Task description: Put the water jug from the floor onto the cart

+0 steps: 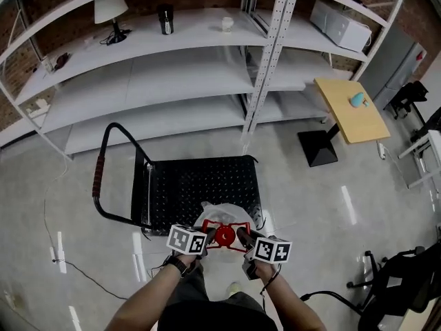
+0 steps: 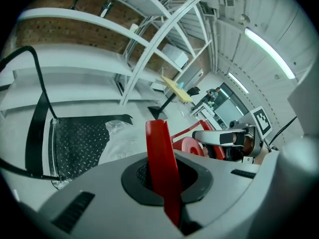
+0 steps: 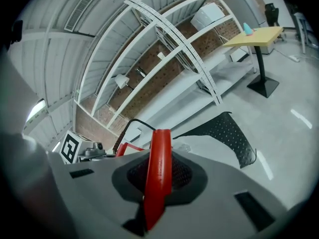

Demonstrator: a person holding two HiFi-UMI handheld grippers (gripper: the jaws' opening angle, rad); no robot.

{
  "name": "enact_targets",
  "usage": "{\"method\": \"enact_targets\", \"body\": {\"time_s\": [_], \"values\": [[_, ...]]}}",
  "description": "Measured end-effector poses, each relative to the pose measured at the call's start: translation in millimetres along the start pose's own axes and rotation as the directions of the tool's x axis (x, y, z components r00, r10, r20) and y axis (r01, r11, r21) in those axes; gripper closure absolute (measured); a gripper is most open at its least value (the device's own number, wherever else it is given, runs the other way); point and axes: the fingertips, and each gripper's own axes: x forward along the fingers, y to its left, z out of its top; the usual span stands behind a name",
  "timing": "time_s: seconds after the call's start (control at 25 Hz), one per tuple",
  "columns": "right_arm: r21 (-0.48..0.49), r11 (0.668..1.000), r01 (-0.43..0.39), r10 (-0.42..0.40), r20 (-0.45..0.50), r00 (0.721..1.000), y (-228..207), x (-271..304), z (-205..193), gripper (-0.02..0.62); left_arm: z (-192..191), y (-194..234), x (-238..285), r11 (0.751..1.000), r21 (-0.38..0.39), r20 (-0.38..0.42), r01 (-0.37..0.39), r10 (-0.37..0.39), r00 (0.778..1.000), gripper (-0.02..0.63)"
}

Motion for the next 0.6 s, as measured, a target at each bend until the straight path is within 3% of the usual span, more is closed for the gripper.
{"method": "enact_targets", "body": {"time_s": [0.2,0.36,0.6], "values": [[0.018,0.998,0.056,-0.056,0.018,0.998,-7.2,86.5,50.2,0.564,59.7,81.1,16.2,1.000,0.010,-0.045,0.029,-0.029,0.999,0.604],[0.025,0.998,0.056,-0.056,0.006,0.998,-27.0,160.3,78.4,0.565,100.5,147.6,43.0,1.000,0.006,-0.042,0.016,-0.016,0.999,0.604],[0.013,0.999,0.046,-0.045,-0.065,0.997,-79.9,267.4,88.3,0.565,119.2,249.5,103.6,0.999,-0.045,-0.060,-0.026,0.023,0.998,0.604]]}}
